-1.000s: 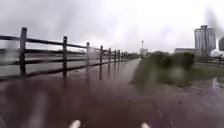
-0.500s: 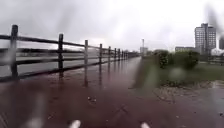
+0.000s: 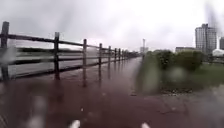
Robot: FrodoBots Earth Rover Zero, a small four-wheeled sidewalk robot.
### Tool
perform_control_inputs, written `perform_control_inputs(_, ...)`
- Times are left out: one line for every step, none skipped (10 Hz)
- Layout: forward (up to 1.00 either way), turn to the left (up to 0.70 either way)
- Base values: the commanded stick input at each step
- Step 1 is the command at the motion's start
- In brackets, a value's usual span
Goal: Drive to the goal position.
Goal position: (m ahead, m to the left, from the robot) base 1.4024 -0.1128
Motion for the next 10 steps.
perform_control_inputs(0.7, 0.0)
perform_control_inputs(0.7, -0.03)
perform_control_inputs(0.7, -0.11)
perform_control_inputs(0.7, -0.19)
perform_control_inputs(0.7, -0.27)
perform_control_inputs(0.7, -0.27)
perform_control_inputs(0.7, -0.25)
perform_control_inputs(0.7, -0.22)
perform_control_inputs(0.7, -0.2)
perform_control_inputs(0.7, -0.18)
